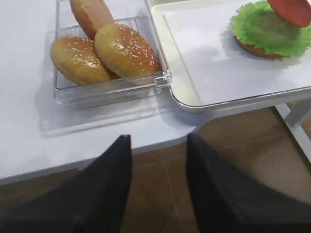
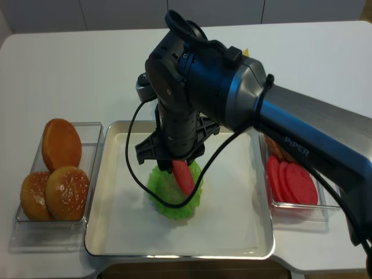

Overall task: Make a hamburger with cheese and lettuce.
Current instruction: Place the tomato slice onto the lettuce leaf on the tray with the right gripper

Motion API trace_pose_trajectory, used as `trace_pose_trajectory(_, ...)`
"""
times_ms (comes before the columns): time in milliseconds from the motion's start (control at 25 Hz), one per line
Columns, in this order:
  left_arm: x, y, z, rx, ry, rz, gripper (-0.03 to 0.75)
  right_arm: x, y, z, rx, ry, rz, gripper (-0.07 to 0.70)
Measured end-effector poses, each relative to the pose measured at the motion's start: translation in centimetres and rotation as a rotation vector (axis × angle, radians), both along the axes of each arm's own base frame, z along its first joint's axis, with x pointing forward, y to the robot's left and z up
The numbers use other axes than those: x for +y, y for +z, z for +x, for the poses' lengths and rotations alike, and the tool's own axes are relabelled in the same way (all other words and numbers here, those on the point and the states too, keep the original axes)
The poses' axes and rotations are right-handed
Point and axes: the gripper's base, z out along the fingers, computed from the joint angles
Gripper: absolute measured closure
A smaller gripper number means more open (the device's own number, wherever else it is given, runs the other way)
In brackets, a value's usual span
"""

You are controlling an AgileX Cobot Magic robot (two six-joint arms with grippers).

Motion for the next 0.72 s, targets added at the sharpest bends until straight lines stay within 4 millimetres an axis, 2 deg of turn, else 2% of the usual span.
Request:
trace_pose_trajectory(200, 0.00, 0.00, 0.00, 0.000, 0.000, 0.000, 0.433, 0.04, -0.01, -0.08, 0.009, -0.001, 0.005, 0.267)
trace_pose_trajectory(440, 0.00, 0.00, 0.00, 0.000, 0.000, 0.000, 0.433, 0.12, -0.02, -0.17, 0.021, -0.012, 0.016, 0.177)
trace_pose_trajectory(720, 0.00, 0.00, 0.00, 0.000, 0.000, 0.000, 0.433, 0.20, -0.03, -0.27, 0.033, -0.018, 0.026, 0.166)
